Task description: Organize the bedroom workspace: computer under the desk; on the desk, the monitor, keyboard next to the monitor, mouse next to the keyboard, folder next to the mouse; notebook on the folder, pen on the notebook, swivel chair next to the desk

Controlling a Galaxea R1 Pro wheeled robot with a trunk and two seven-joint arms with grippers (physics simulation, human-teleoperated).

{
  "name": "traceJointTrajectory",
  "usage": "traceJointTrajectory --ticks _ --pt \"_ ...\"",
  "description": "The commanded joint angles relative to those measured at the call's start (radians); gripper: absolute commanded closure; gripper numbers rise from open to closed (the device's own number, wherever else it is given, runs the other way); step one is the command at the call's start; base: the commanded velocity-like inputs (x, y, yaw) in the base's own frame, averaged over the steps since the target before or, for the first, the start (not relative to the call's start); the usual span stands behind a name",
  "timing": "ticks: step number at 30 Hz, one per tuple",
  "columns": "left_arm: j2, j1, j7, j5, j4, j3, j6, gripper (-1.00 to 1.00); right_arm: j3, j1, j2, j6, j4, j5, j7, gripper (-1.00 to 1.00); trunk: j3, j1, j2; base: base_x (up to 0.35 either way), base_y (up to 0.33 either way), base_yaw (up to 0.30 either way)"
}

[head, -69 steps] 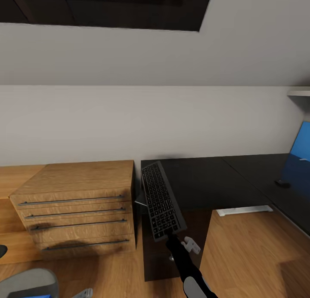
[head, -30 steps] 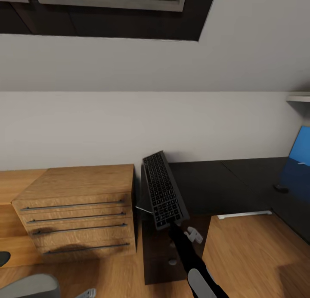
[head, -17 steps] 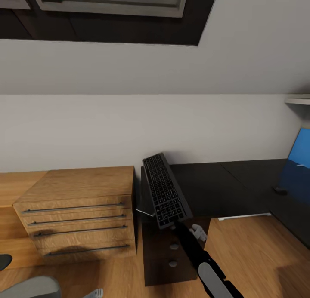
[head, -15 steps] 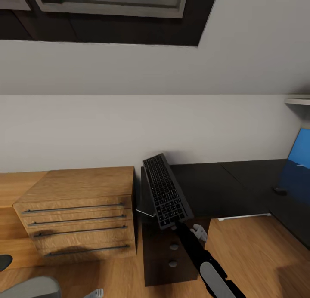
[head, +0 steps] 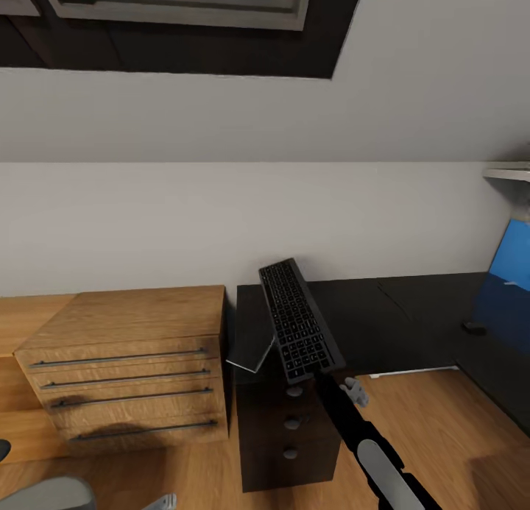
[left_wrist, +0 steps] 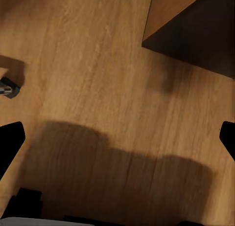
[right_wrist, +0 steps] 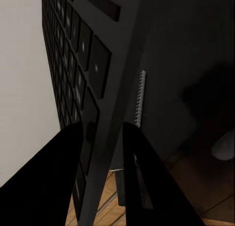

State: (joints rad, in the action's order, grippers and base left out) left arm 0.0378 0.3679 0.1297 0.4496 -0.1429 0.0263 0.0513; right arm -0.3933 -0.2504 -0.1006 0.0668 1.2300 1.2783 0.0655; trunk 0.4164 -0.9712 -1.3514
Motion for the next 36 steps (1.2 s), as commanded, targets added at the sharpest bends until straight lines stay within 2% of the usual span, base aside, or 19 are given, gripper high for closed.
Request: traceJointTrajectory --ticks 1,10,25,36 --pt "0.001 0.000 0.002 0.009 -0.001 0.003 0.005 -1.00 -0.004 -0.001 -0.002 0.006 0.001 0.009 0.006 1.00 0.001 0.000 -0.001 0.077 -0.248 -0.143" --pt "0.001 0.000 0.002 0.009 -0.001 0.003 0.005 -1.00 -0.004 0.000 -0.003 0.005 0.000 0.009 0.007 1.00 0.001 0.000 -0.001 0.021 -0.283 -0.185" --pt "-0.001 0.000 0.002 0.009 -0.001 0.003 0.007 -1.00 -0.007 0.000 0.002 0.005 -0.035 0.009 0.005 1.00 0.001 0.000 -0.001 -0.117 -0.235 -0.012" --pt "0.000 0.000 0.002 0.009 -0.001 0.003 0.007 -1.00 -0.013 0.000 0.004 0.005 -0.035 0.009 0.005 1.00 0.001 0.000 -0.001 -0.040 -0.059 0.000"
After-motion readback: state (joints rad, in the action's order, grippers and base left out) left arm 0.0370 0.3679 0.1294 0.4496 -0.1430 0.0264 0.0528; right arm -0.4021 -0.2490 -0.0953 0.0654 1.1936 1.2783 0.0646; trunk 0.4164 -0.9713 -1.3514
